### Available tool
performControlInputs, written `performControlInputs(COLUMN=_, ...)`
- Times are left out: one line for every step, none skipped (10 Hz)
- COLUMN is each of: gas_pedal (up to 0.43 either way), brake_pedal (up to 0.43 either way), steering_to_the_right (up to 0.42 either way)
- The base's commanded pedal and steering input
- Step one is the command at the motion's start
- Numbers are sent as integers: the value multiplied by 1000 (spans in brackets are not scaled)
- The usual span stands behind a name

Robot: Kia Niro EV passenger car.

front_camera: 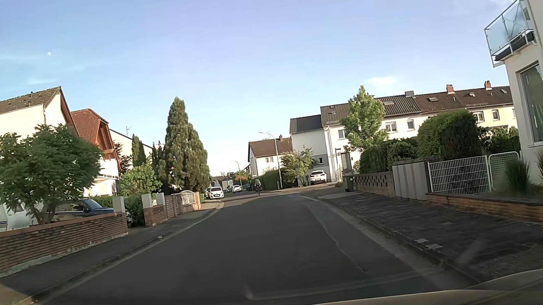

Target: Follow the waypoints while adhering to traffic rules and regulations

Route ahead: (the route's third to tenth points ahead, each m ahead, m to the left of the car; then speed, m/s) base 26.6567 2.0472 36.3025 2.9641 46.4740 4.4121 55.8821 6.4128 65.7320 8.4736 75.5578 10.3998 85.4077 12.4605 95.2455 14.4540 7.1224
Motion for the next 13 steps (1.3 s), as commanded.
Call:
performControlInputs(gas_pedal=8, brake_pedal=30, steering_to_the_right=-9)
performControlInputs(gas_pedal=8, brake_pedal=30, steering_to_the_right=-10)
performControlInputs(gas_pedal=8, brake_pedal=30, steering_to_the_right=-11)
performControlInputs(gas_pedal=8, brake_pedal=30, steering_to_the_right=-11)
performControlInputs(gas_pedal=8, brake_pedal=30, steering_to_the_right=-11)
performControlInputs(gas_pedal=8, brake_pedal=30, steering_to_the_right=-11)
performControlInputs(gas_pedal=8, brake_pedal=30, steering_to_the_right=-12)
performControlInputs(gas_pedal=8, brake_pedal=30, steering_to_the_right=-11)
performControlInputs(gas_pedal=8, brake_pedal=30, steering_to_the_right=-11)
performControlInputs(gas_pedal=8, brake_pedal=30, steering_to_the_right=-12)
performControlInputs(gas_pedal=8, brake_pedal=30, steering_to_the_right=-11)
performControlInputs(gas_pedal=8, brake_pedal=30, steering_to_the_right=-12)
performControlInputs(gas_pedal=8, brake_pedal=30, steering_to_the_right=-16)
